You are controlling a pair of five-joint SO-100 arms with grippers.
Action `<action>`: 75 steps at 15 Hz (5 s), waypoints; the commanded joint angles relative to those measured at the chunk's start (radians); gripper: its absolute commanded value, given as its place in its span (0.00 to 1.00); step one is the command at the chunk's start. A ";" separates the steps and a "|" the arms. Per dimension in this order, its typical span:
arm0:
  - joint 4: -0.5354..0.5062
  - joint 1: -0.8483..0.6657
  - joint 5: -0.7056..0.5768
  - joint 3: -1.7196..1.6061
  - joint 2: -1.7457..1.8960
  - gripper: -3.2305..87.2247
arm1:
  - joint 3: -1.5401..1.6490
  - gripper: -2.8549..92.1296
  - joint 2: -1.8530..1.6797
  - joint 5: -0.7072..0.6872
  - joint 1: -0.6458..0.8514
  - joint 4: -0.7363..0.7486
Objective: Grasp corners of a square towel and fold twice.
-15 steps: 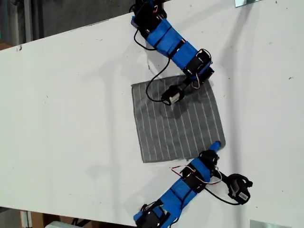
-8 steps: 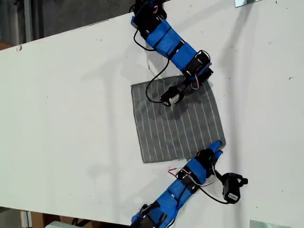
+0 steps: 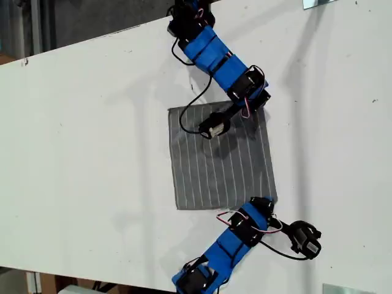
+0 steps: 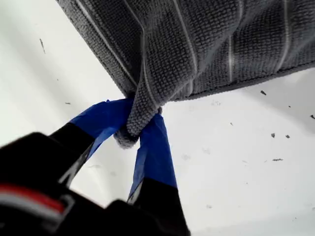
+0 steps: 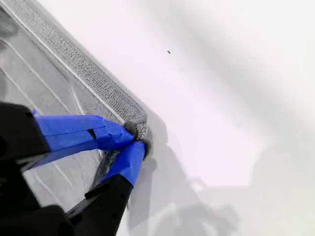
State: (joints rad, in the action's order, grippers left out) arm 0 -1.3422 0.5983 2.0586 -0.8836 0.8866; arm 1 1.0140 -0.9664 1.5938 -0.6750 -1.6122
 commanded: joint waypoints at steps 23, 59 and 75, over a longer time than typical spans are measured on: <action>-0.308 -0.750 -0.623 -0.505 0.844 0.03 | 0.276 0.03 -0.719 -0.376 0.773 -0.126; -0.238 -0.808 -0.721 -0.703 0.850 0.42 | 0.535 0.43 -0.614 -0.515 0.807 -0.009; -0.293 -0.801 -0.578 -1.241 1.666 0.35 | 0.928 0.29 -0.472 -0.695 0.982 0.416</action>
State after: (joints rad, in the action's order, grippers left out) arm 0 -1.6306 -0.2316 1.4266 -2.0479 2.3945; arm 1 1.9405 -1.4174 0.9097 0.3313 -1.2072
